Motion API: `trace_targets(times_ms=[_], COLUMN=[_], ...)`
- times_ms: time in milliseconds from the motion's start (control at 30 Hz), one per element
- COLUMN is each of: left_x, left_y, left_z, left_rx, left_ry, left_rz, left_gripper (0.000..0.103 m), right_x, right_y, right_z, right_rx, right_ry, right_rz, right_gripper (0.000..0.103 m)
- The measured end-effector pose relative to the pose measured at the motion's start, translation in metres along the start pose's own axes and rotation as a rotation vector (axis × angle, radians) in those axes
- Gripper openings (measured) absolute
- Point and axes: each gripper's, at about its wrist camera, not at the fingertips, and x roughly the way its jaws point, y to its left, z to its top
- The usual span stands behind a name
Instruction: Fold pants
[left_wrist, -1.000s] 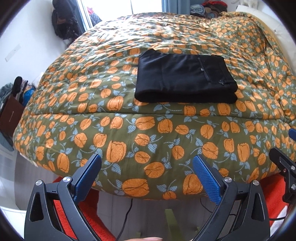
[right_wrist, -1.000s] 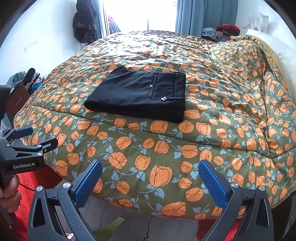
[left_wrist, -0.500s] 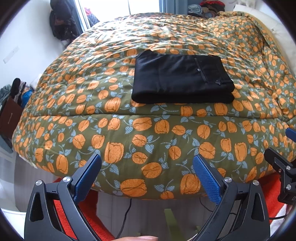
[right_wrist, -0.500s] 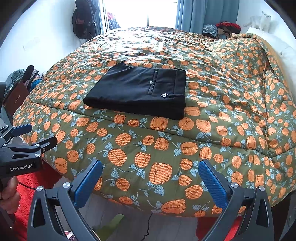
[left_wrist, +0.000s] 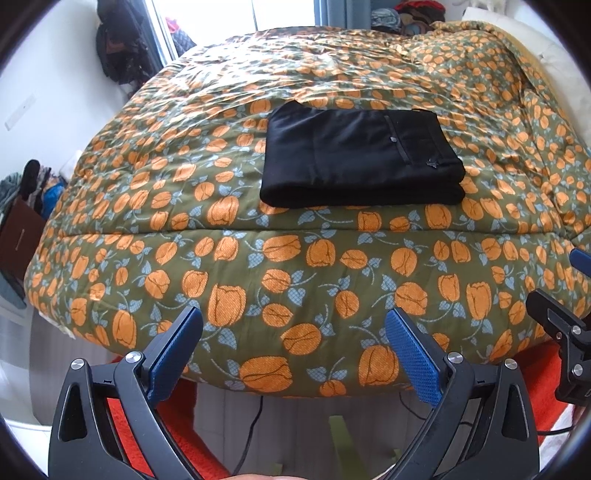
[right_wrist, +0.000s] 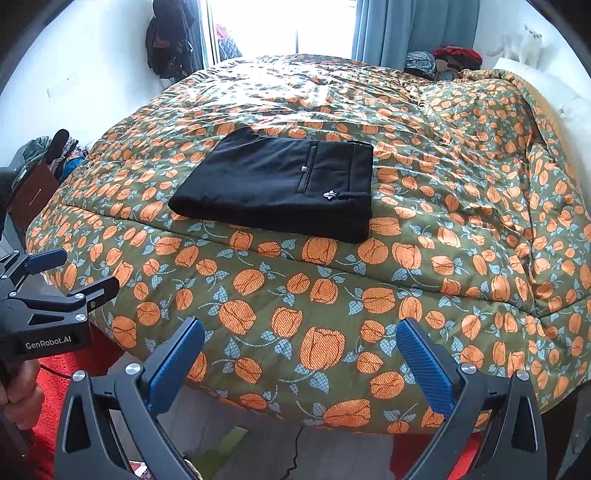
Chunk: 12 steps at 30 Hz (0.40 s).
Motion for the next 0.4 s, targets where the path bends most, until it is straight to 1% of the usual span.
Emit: trace_targets(times_ms=[267,400], left_x=[0.0000,-0.0017], left_y=[0.0006,-0.0001], left_z=[0.0006,0.0003], left_rx=[0.008,0.013], left_ry=[-0.001,-0.019], left_rz=[-0.003,0.021], left_gripper=[0.100,0.100], right_x=[-0.0001,-0.0002], right_y=[-0.0003,-0.0005], right_z=[-0.0002,-0.0001], right_rx=[-0.001,-0.001], right_ry=[0.001,-0.001], right_rz=[-0.002,-0.001], right_gripper=[0.102,0.103])
